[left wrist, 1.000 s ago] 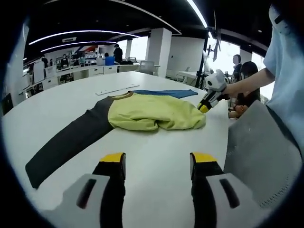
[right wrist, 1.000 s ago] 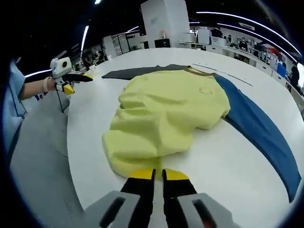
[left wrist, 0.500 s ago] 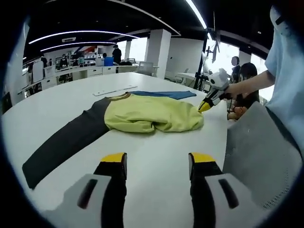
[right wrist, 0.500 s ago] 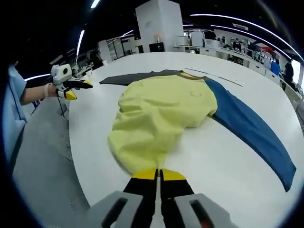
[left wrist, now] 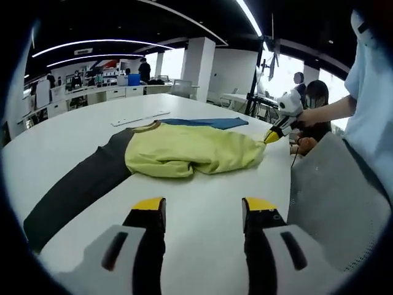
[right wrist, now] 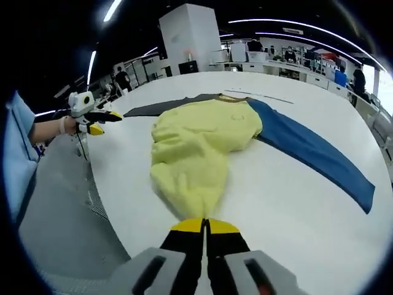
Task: Fold the garment on the visible template until the final outline fits inside the template.
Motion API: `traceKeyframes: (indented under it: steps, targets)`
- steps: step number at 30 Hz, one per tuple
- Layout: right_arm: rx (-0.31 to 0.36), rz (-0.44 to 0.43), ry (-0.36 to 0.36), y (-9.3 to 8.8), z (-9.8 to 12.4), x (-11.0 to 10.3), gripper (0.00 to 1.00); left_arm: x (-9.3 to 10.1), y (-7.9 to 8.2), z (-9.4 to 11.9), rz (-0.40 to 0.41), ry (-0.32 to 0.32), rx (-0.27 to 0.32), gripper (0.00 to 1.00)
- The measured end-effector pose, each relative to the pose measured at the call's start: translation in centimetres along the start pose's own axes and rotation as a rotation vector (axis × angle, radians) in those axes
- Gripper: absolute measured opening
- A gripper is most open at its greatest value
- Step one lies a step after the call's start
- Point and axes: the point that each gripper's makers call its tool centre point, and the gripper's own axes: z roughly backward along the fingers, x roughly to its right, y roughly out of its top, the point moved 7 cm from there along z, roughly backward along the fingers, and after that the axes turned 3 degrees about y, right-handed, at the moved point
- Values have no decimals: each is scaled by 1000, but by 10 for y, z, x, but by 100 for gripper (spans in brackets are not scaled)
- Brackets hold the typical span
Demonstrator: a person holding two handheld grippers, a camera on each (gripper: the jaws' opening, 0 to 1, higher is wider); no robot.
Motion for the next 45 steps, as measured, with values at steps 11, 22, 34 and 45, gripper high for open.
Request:
traceKeyframes:
  steps: [11,22,34,45]
  targets:
    - [8,-60,-6,-16,8,-5,0,3,3,-20,7,-21,-7,43]
    - [7,-84,-9,-20,9,0,0,6,19,-70,-140,-5,-52,31]
    - [9,-100,-7,-20,6,5,0,-3,21,-109,-310,95,-135,15]
    - [6,-117,-4,-21,4,7,0,-1,12,-136,-471,97,-232,11]
